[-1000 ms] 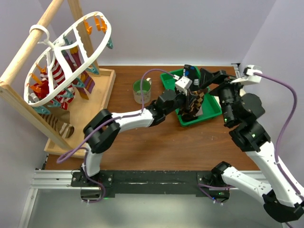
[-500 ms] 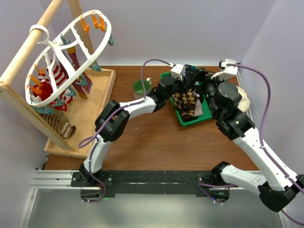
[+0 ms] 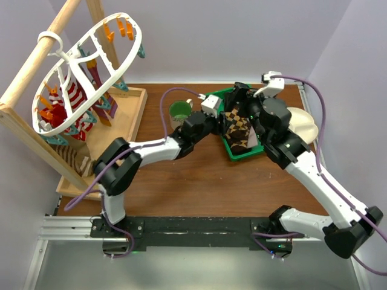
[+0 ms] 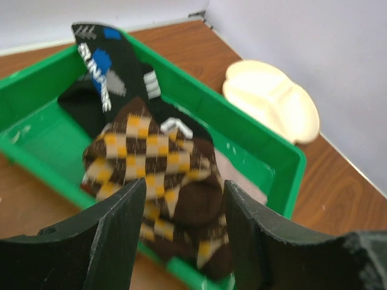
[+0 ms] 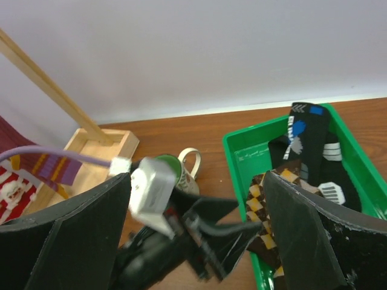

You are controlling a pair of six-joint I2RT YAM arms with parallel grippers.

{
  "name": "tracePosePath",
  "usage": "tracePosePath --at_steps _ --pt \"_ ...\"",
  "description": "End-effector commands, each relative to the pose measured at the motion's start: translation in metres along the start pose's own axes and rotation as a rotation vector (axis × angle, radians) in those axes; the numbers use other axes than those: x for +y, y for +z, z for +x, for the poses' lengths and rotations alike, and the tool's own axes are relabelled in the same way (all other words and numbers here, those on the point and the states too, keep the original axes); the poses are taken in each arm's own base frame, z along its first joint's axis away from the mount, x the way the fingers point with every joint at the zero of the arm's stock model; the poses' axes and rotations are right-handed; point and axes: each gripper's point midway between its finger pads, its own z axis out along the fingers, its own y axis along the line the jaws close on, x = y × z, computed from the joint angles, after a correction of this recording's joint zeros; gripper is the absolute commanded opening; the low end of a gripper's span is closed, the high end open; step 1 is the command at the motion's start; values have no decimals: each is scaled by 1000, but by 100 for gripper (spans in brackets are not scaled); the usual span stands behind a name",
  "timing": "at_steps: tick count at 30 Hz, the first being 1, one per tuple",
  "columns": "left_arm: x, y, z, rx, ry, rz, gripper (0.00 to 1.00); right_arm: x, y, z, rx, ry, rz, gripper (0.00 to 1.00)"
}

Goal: Remove the socks clipped to the hanger
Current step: Place the sock in the bin, then adjust the hanger on the clothesline.

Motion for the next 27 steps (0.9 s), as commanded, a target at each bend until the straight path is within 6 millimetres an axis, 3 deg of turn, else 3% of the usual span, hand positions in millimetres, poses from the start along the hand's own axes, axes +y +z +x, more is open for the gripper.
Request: tracePosePath --at_steps 1,7,9,15,16,21,24,27 --pt "-2 -51 -21 -80 -59 -40 58 36 19 -2 -2 48 -140 95" --pt "22 -117 -5 -36 -73 -154 57 84 40 17 45 88 -353 93" --pt "33 -133 3 -6 -66 -206 57 94 44 15 38 99 -397 92" --pt "52 -193 -3 -7 -96 -321 56 140 53 53 118 93 -568 89" --pt "56 -202 2 -1 -98 -334 56 145 56 63 134 80 -586 89" --pt "76 -254 -12 -19 -80 -457 56 152 70 81 130 50 -609 89" --pt "95 -274 -12 -19 -82 -574 56 158 80 87 136 49 -625 89" --pt "118 -282 1 2 -99 -720 56 166 86 89 139 62 -647 88"
